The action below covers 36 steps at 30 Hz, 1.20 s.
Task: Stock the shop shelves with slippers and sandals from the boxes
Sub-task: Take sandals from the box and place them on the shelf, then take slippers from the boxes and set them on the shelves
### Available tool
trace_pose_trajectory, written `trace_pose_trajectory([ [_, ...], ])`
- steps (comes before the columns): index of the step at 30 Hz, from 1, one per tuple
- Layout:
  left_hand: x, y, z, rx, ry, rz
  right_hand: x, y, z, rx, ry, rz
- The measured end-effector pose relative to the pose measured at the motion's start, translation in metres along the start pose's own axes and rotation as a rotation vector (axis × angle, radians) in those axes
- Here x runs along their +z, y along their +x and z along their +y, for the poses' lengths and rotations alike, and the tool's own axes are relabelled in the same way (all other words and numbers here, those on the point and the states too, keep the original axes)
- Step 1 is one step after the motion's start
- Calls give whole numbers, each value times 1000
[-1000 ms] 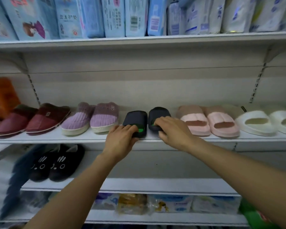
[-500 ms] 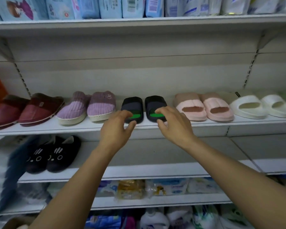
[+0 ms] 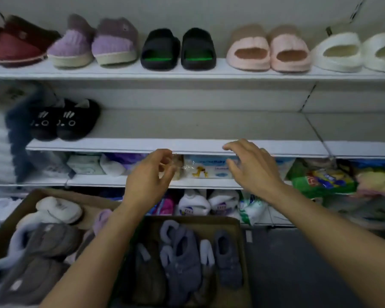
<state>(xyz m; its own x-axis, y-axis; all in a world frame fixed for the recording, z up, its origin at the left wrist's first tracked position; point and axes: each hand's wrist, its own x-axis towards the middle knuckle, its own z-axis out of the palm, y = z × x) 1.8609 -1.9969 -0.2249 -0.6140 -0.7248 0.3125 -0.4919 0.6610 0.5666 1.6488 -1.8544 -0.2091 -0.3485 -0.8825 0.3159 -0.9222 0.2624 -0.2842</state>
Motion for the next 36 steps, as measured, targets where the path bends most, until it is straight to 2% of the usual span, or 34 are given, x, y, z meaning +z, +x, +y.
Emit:
trace_pose_trajectory([
  [8,61,-100,-31,-272,-58,-178,75,-84,24,48,37,-276],
  [16,110,-176,-111,-597,-92,-348,187,-129,17,66,194,-581],
  [22,134,-208,-153,-677,-77,-513,249,-145,5,71,250,-730],
  [28,135,-205,-177,-669,-67,-497,285,-129,-16,11,229,-827],
  [36,96,-204,-216,-777,-77,-316,316,-80,-86,-173,179,-813],
])
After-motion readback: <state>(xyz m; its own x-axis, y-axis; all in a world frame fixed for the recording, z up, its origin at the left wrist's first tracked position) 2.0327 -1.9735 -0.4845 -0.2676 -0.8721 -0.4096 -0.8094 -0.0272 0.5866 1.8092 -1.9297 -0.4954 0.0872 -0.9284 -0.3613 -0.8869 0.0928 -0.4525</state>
